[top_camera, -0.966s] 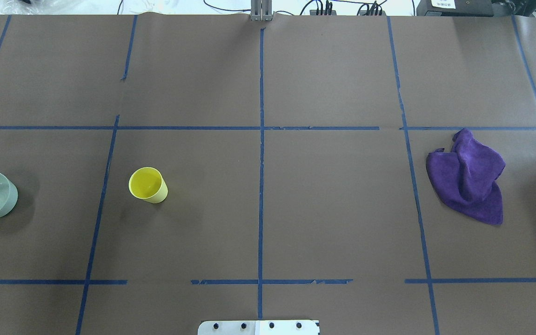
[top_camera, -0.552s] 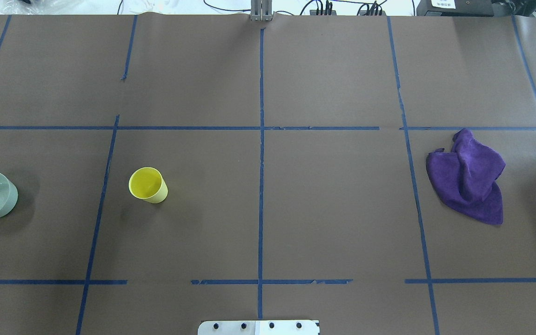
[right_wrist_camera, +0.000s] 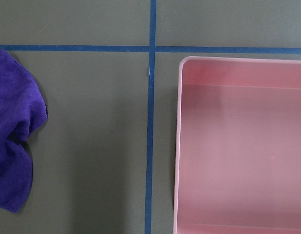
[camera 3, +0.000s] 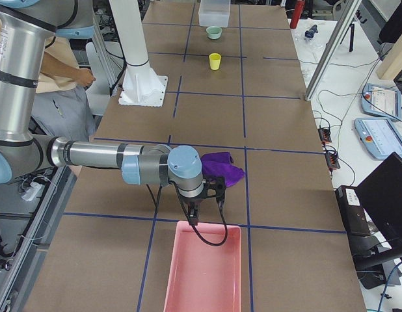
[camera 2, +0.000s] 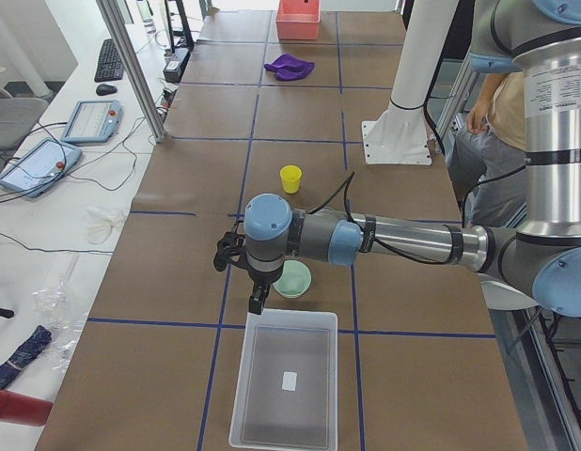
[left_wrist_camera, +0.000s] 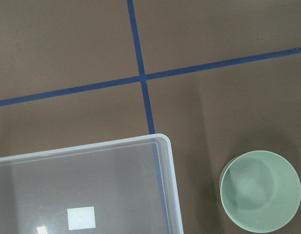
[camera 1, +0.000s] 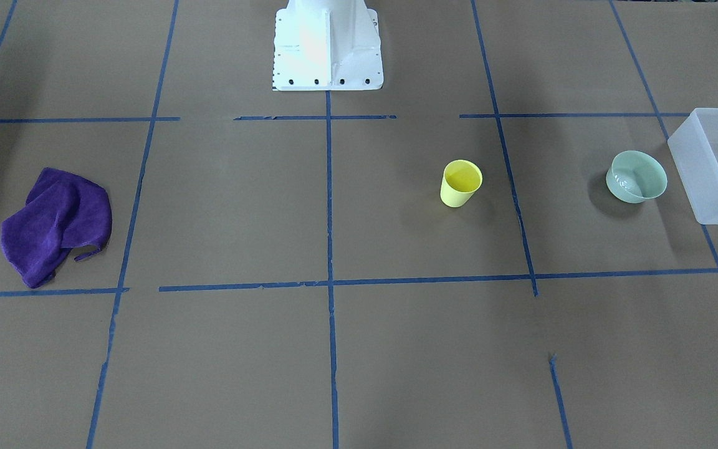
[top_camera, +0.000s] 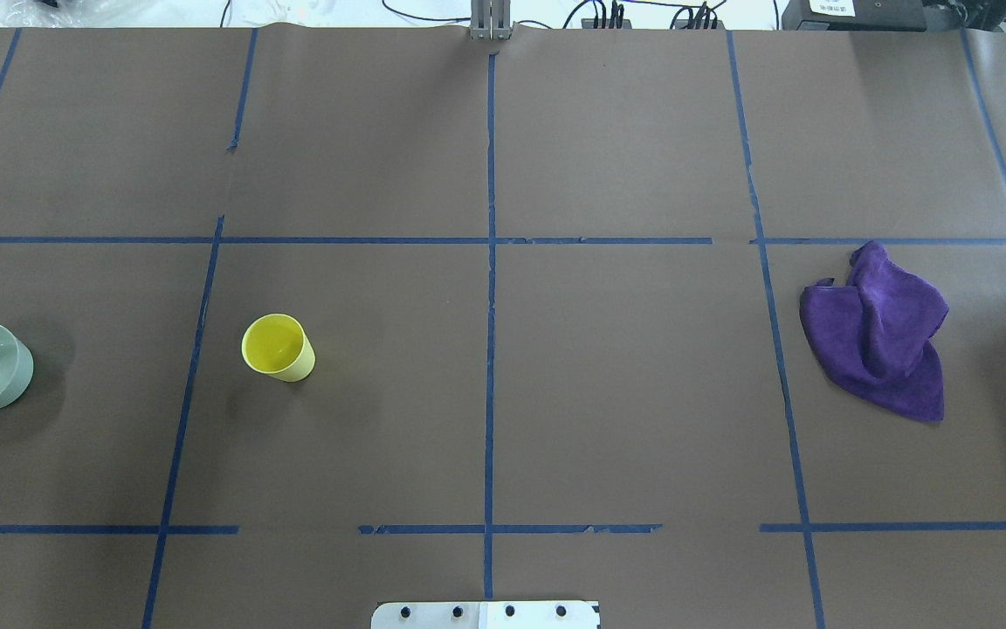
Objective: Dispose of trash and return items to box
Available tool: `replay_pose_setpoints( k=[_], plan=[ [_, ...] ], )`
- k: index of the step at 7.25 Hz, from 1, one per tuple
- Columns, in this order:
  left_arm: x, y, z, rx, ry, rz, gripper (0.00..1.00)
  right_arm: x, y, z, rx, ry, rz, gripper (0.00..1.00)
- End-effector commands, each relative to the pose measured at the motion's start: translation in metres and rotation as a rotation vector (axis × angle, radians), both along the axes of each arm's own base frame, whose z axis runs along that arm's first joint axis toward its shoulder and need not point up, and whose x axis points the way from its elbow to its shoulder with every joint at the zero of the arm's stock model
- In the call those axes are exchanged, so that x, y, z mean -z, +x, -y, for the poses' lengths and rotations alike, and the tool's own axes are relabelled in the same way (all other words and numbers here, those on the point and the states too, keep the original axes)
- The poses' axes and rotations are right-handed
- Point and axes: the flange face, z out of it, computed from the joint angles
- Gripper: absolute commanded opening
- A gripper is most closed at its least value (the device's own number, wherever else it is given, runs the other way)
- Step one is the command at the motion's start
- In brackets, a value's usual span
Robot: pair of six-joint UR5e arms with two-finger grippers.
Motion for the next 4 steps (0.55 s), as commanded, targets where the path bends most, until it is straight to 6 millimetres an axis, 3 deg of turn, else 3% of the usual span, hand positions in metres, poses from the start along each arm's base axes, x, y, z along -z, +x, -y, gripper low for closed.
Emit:
replay_pose_setpoints(
  k=[1,2,3,4],
  plan=[
    [0.020,-0.001,0.015,0.006,0.284,-0.001,1.00,0.011,-0.001,0.003,0.002,0.144,-0.003,1.00],
    [0.027,0.001,0.015,0.001,0.408,-0.002,1.00,0.020,-0.001,0.005,-0.006,0.205,-0.001,1.00],
    [0.034,0.002,0.030,0.017,0.481,-0.021,1.00,0.028,-0.002,0.008,-0.002,0.247,0.005,1.00],
    [0.045,0.004,0.026,0.094,0.481,-0.094,1.00,0.040,-0.009,0.008,0.021,0.319,0.081,1.00]
  ],
)
